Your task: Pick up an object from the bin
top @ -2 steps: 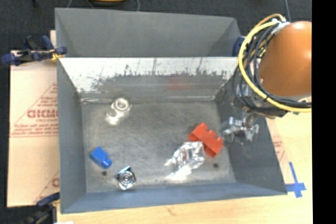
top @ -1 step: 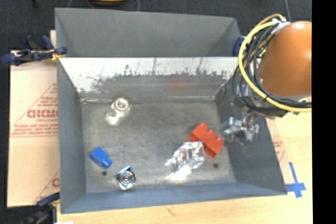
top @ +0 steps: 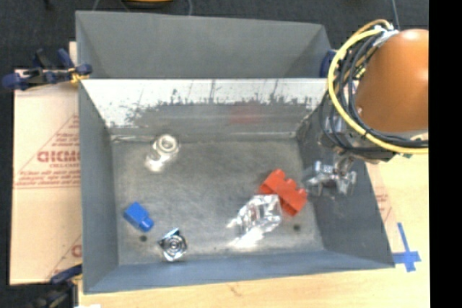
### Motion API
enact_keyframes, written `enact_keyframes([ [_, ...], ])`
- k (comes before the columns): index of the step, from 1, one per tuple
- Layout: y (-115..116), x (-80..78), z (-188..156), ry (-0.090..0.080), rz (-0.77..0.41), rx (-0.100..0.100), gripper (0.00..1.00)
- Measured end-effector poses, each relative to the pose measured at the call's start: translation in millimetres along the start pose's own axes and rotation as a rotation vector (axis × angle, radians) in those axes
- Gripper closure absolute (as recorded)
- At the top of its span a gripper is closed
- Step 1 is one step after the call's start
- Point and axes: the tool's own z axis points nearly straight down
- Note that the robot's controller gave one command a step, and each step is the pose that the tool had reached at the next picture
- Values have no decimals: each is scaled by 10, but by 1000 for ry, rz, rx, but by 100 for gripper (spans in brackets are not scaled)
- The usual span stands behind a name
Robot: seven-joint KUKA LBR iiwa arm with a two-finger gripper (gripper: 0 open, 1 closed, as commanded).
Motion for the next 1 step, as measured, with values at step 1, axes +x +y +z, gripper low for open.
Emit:
enact_keyframes([
  [1,0,2,0,0,2,-1,100],
])
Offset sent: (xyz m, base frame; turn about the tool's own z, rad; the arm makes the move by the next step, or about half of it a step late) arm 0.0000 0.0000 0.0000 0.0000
